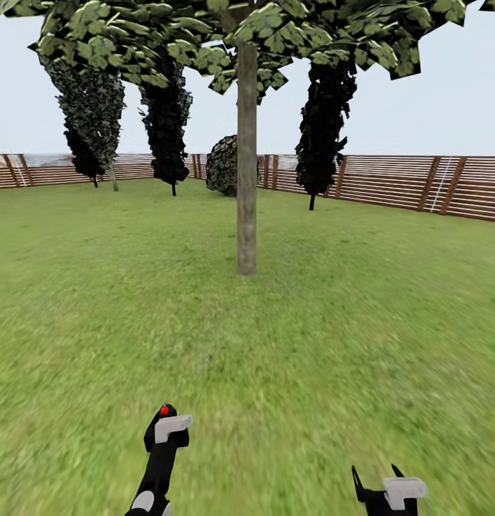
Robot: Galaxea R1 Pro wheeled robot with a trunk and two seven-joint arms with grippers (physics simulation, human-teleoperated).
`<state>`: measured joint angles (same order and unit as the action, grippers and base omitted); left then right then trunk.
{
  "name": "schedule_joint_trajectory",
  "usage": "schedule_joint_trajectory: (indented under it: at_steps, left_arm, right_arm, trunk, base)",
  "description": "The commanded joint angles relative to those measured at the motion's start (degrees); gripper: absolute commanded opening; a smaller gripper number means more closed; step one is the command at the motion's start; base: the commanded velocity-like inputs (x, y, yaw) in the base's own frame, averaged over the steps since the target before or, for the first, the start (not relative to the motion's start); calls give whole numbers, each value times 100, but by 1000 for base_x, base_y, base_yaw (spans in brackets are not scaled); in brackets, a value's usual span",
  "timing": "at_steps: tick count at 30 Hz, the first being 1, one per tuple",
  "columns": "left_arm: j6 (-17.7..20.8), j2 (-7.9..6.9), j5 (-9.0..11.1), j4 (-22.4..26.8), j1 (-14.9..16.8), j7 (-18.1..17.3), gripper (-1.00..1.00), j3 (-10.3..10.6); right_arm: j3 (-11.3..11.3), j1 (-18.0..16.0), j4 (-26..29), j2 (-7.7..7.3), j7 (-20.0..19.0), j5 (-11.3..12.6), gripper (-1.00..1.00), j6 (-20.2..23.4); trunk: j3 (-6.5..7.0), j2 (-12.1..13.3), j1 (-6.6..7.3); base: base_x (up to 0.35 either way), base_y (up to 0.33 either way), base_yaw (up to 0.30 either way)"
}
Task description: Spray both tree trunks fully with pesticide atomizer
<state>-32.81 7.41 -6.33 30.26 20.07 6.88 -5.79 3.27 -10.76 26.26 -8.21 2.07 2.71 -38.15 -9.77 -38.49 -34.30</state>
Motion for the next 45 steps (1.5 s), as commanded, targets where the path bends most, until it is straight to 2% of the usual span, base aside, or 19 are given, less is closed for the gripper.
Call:
schedule_joint_trajectory:
  at_steps: [1, 24, 45]
  left_arm:
    - [-16, 6, -64, -2, 5, 24, -100, -28]
    - [-15, 6, -63, -2, 5, 24, -100, -28]
    - [-7, 10, -65, -2, 5, 24, -100, -23]
  right_arm:
    - [34, -5, -5, -6, 22, 29, 100, -17]
    - [7, -5, 28, -39, 31, 60, 100, -62]
    - [67, -5, -3, -15, -2, 20, 100, 99]
  trunk:
    - [-9, -7, -5]
    - [-9, -7, -5]
    - [-9, -7, -5]
  base:
    - [350, 0, 0]
    - [350, 0, 0]
    - [350, 0, 0]
